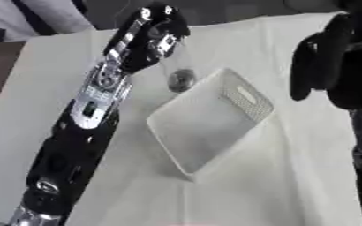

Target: Pick up objects on the table and place them in the box.

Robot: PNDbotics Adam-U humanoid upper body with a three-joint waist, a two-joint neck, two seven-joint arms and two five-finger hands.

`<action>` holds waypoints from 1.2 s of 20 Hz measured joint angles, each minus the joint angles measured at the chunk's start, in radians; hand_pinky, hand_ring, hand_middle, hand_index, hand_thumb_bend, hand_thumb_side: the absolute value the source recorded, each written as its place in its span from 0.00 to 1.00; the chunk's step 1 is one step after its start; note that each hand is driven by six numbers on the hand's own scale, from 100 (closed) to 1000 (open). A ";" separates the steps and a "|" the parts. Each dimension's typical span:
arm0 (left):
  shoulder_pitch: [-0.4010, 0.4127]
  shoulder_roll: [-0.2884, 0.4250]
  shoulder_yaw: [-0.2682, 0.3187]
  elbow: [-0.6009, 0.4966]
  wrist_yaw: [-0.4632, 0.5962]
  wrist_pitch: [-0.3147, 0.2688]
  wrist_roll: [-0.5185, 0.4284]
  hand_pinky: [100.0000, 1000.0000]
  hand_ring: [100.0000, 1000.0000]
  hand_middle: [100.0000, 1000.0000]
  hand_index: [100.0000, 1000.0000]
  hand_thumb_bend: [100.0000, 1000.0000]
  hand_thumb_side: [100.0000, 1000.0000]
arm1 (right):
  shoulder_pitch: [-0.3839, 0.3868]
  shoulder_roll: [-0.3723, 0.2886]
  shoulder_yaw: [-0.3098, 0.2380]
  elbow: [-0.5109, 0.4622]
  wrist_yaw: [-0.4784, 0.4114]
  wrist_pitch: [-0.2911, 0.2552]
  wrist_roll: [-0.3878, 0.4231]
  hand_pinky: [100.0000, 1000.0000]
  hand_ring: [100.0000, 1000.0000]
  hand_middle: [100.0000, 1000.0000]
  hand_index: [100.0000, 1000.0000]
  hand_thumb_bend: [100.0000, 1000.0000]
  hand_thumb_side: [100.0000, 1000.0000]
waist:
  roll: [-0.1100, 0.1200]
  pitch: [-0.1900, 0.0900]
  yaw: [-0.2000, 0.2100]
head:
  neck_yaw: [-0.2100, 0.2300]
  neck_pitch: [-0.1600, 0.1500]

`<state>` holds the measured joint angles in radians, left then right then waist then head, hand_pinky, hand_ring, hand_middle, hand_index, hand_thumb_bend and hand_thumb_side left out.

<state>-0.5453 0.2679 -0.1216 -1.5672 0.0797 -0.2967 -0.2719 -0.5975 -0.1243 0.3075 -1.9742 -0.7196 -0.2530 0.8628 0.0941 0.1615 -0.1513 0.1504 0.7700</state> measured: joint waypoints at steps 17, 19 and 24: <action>0.069 -0.001 -0.083 0.037 -0.075 -0.094 -0.129 0.22 0.43 0.47 0.62 0.00 0.26 | 0.000 0.000 0.001 0.000 0.007 0.004 0.004 0.48 0.59 0.78 0.25 0.00 0.94 | 0.007 0.000 0.002 | -0.001 0.000; 0.060 0.021 -0.084 0.036 -0.120 -0.139 -0.172 0.32 0.52 0.57 0.72 0.00 0.40 | 0.000 0.000 0.001 0.000 0.007 0.004 0.004 0.48 0.59 0.78 0.25 0.00 0.94 | 0.007 0.000 0.005 | -0.001 0.000; 0.036 0.045 -0.080 0.033 -0.199 -0.248 -0.248 0.39 0.58 0.65 0.78 0.31 0.55 | 0.000 0.000 0.001 0.000 0.006 0.004 0.004 0.48 0.59 0.78 0.25 0.00 0.94 | 0.005 -0.001 0.007 | -0.001 0.000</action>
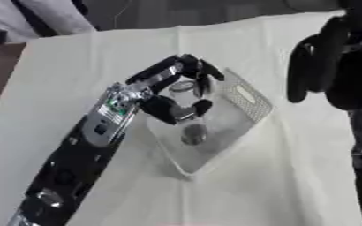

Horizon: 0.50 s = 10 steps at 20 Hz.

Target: Pick up objects on the table and place them in the box.

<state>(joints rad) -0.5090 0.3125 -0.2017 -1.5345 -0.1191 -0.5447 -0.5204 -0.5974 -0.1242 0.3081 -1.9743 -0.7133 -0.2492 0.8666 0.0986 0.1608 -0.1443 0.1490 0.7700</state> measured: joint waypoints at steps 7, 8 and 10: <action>-0.002 0.003 0.025 0.002 -0.058 -0.034 0.004 0.41 0.59 0.65 0.79 0.49 0.61 | 0.001 0.000 0.000 0.000 0.000 0.000 0.000 0.48 0.59 0.78 0.25 0.00 0.94 | -0.002 -0.003 0.005 | 0.000 0.000; -0.002 0.003 0.029 0.003 -0.063 -0.037 0.008 0.41 0.59 0.65 0.79 0.49 0.60 | 0.001 0.000 0.000 0.000 0.000 0.000 0.000 0.48 0.59 0.78 0.25 0.00 0.94 | -0.002 -0.003 0.005 | 0.000 0.000; -0.002 0.003 0.034 0.004 -0.070 -0.042 0.013 0.41 0.59 0.64 0.78 0.48 0.61 | 0.005 0.000 0.000 0.000 0.000 0.000 0.000 0.48 0.59 0.78 0.25 0.00 0.94 | -0.002 -0.003 0.005 | 0.000 0.000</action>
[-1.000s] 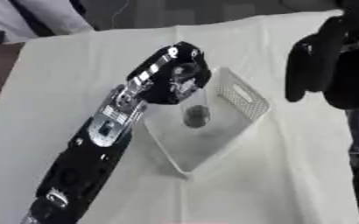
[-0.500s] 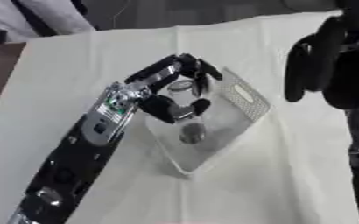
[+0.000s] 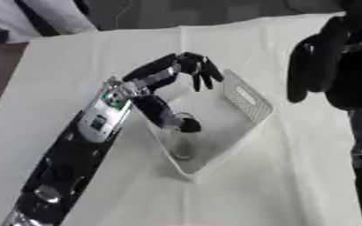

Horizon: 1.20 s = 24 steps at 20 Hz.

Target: Pick up objects on the table and place them in the box.

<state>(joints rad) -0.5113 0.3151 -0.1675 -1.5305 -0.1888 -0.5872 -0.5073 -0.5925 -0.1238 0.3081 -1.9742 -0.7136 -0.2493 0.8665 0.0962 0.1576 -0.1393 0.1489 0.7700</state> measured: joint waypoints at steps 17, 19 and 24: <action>0.112 -0.026 0.130 -0.171 0.443 0.017 0.244 0.52 0.66 0.69 0.80 0.08 0.99 | 0.012 -0.001 -0.001 0.000 0.002 0.000 0.000 0.48 0.59 0.78 0.24 0.00 0.94 | 0.000 -0.002 0.022 | -0.020 0.000; 0.130 -0.027 0.153 -0.201 0.471 0.038 0.265 0.53 0.68 0.71 0.82 0.09 1.00 | 0.013 -0.001 -0.001 0.000 0.003 0.002 0.002 0.48 0.59 0.78 0.24 0.00 0.94 | -0.001 -0.002 0.029 | -0.025 0.000; 0.170 -0.038 0.194 -0.263 0.517 0.078 0.292 0.60 0.76 0.80 0.90 0.05 0.98 | 0.022 -0.001 -0.001 0.000 0.006 0.005 0.005 0.48 0.59 0.78 0.24 0.00 0.93 | -0.007 -0.002 0.042 | -0.026 0.000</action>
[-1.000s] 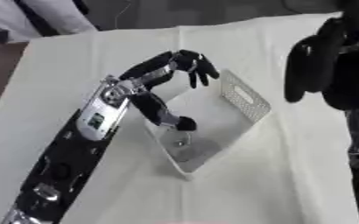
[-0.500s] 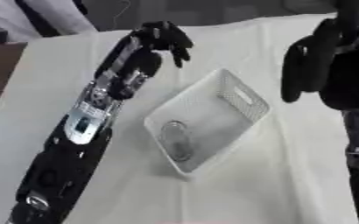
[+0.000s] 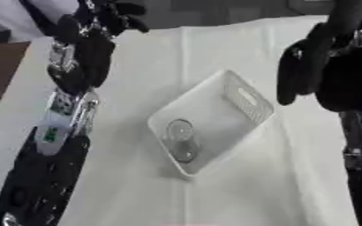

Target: Pick up objects on the table and place them in the box.

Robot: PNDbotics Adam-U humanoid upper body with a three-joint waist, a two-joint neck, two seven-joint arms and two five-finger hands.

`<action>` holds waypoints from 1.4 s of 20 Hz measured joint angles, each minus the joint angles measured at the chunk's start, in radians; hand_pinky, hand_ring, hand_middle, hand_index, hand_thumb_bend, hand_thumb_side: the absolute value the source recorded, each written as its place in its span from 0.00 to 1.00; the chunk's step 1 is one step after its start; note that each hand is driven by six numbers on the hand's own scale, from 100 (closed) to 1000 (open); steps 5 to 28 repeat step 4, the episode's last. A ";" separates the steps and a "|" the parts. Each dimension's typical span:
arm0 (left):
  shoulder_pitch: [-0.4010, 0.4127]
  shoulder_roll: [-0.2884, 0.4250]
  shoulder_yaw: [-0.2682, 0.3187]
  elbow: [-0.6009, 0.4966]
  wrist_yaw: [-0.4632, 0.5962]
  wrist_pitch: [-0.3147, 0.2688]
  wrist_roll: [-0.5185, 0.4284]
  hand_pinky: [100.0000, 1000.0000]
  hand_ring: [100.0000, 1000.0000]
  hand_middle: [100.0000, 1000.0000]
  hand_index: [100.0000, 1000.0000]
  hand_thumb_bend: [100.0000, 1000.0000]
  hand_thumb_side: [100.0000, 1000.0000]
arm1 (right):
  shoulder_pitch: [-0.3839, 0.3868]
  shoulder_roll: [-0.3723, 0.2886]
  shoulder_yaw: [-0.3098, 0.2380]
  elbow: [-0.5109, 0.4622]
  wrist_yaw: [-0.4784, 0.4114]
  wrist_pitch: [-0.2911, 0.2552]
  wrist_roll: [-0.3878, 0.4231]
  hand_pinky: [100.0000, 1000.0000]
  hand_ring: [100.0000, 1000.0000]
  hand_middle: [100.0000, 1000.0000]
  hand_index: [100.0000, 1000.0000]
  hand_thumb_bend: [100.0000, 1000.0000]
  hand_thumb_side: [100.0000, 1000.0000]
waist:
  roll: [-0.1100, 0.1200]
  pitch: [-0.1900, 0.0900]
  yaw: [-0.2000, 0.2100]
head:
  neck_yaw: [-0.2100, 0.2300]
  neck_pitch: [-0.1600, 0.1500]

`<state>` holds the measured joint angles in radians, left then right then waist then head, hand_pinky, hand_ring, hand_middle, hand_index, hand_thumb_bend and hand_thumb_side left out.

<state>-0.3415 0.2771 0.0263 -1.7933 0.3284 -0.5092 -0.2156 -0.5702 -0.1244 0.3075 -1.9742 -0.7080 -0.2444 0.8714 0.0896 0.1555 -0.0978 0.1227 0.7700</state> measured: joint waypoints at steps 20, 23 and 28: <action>0.030 -0.012 0.019 -0.040 0.017 0.026 0.003 0.61 0.77 0.81 0.90 0.05 0.98 | 0.010 0.000 0.000 0.000 0.003 0.004 0.004 0.48 0.59 0.78 0.25 0.00 0.93 | 0.000 0.000 0.016 | -0.003 0.000; 0.030 -0.012 0.019 -0.040 0.017 0.026 0.003 0.61 0.77 0.81 0.90 0.05 0.98 | 0.010 0.000 0.000 0.000 0.003 0.004 0.004 0.48 0.59 0.78 0.25 0.00 0.93 | 0.000 0.000 0.016 | -0.003 0.000; 0.030 -0.012 0.019 -0.040 0.017 0.026 0.003 0.61 0.77 0.81 0.90 0.05 0.98 | 0.010 0.000 0.000 0.000 0.003 0.004 0.004 0.48 0.59 0.78 0.25 0.00 0.93 | 0.000 0.000 0.016 | -0.003 0.000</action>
